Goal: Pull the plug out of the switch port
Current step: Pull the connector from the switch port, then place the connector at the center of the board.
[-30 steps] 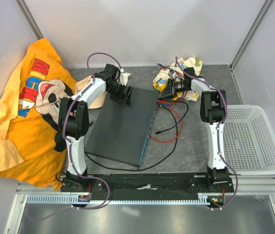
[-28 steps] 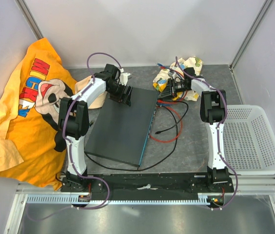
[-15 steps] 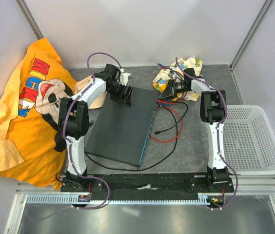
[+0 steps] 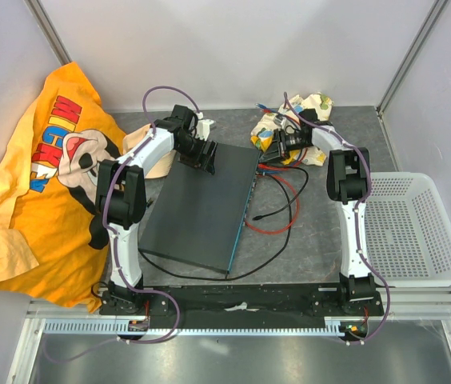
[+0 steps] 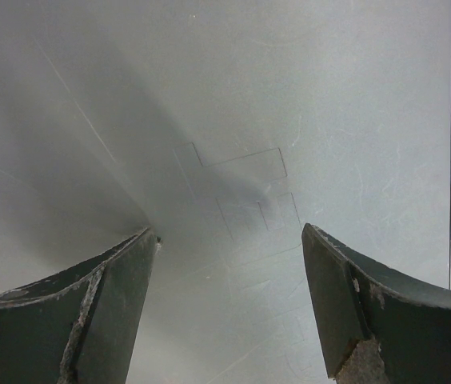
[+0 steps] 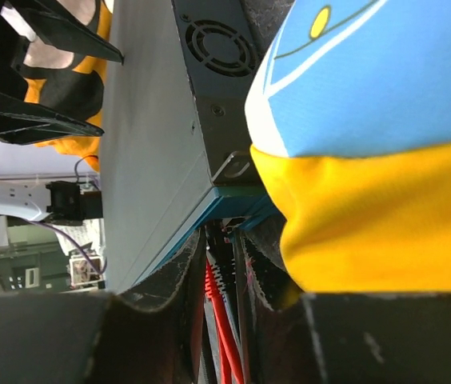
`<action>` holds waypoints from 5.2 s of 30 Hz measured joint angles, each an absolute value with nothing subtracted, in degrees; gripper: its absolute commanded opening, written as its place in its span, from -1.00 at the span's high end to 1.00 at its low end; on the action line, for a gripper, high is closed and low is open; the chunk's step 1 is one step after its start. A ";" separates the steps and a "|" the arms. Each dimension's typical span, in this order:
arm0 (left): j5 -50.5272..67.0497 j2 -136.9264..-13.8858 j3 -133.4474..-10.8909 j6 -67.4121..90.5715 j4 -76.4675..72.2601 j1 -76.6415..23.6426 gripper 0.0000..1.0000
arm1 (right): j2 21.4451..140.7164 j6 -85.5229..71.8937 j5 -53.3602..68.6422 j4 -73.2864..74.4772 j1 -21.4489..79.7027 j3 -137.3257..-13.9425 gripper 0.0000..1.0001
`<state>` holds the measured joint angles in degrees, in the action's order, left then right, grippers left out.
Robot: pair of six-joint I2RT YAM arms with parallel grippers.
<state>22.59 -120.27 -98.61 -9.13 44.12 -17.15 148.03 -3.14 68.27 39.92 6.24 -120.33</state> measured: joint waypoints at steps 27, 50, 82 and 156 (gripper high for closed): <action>22.39 -120.27 -98.61 -9.74 44.23 -17.45 -0.65 | 149.49 16.43 63.07 53.58 7.55 -129.12 1.00; 9.61 -120.38 -97.71 -12.43 41.39 -20.05 0.97 | 149.08 26.41 59.35 57.91 8.64 -131.55 1.00; 7.14 -119.98 -96.86 -12.62 40.16 -21.37 0.97 | 141.64 33.47 39.64 57.67 13.47 -128.16 1.00; 6.11 -120.90 -98.50 -12.91 41.71 -22.06 0.97 | 118.26 29.76 10.74 38.02 11.75 -104.18 1.00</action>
<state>6.11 -120.90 -98.50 -12.91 41.71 -22.06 118.26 29.76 10.74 38.02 11.75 -104.18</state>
